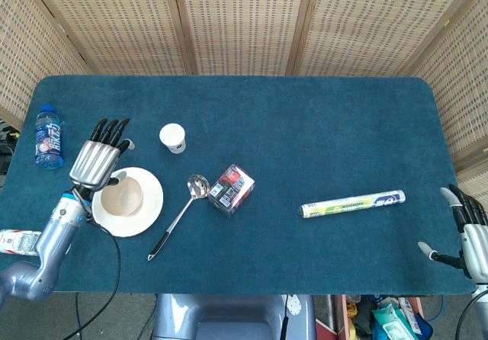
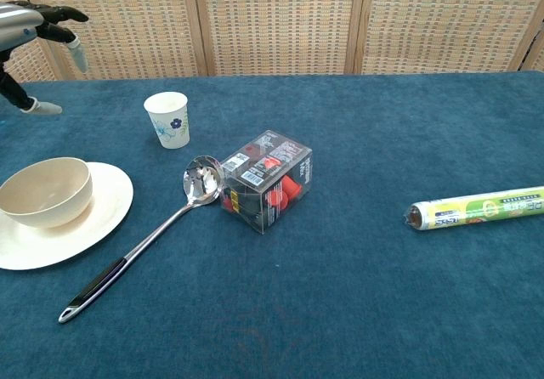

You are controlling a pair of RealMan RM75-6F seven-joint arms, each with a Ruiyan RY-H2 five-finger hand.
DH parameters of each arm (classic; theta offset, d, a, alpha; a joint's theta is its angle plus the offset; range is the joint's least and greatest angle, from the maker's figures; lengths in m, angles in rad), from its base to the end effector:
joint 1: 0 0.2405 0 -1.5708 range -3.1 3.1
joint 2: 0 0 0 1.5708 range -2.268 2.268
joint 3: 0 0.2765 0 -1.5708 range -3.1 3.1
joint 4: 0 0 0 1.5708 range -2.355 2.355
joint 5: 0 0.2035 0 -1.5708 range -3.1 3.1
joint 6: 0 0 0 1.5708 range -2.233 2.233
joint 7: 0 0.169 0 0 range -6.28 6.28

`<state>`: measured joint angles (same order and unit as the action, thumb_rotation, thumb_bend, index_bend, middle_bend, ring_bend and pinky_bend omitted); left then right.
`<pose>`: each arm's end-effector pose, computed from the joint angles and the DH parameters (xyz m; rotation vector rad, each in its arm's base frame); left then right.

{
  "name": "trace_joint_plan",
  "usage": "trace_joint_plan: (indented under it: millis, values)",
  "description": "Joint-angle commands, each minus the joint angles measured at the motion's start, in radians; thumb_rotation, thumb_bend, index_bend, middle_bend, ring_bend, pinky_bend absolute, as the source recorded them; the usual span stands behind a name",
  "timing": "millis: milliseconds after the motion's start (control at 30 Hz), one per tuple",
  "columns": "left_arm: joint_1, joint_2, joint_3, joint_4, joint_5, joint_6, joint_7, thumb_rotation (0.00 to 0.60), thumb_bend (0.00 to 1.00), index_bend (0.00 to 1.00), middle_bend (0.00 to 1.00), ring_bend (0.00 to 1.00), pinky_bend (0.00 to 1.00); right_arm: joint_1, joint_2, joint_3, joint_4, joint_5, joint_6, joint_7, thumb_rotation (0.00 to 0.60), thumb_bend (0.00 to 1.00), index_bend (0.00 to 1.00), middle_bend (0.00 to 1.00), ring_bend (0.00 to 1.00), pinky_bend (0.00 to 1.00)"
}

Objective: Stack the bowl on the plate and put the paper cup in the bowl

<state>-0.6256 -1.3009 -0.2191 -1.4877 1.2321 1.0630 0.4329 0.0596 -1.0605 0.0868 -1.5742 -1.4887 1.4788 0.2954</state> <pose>-0.2101 0.3947 0.0988 -1.7160 -0.5856 -0.7928 -0.3405 -0.2067 0.2042 1.2614 -1.0434 1.0615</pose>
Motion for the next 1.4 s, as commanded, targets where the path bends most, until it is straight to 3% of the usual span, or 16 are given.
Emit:
trace_joint_plan:
  millis: [33, 267, 533, 1400]
  values:
    - [-0.045, -0.051, -0.034, 0.042, -0.057, -0.026, 0.043, 0.600, 0.24, 0.37, 0.00, 0.00, 0.00, 0.006, -0.002, 0.002, 0.009, 0.010, -0.016, 0.012, 0.600, 0.14, 0.01, 0.00, 0.00, 0.00]
    - [-0.160, -0.164, -0.081, 0.176, -0.198, -0.108, 0.144, 0.600, 0.27, 0.40, 0.00, 0.00, 0.00, 0.020, -0.009, 0.008, 0.043, 0.046, -0.062, 0.051, 0.600, 0.14, 0.01, 0.00, 0.00, 0.00]
    - [-0.218, -0.241, -0.082, 0.265, -0.284, -0.151, 0.187, 0.600, 0.30, 0.40, 0.00, 0.00, 0.00, 0.025, -0.011, 0.012, 0.065, 0.063, -0.084, 0.081, 0.600, 0.14, 0.01, 0.00, 0.00, 0.00]
    - [-0.318, -0.382, -0.053, 0.481, -0.392, -0.226, 0.233, 0.600, 0.32, 0.43, 0.00, 0.00, 0.00, 0.021, -0.009, 0.024, 0.105, 0.093, -0.105, 0.153, 0.600, 0.14, 0.01, 0.00, 0.00, 0.00]
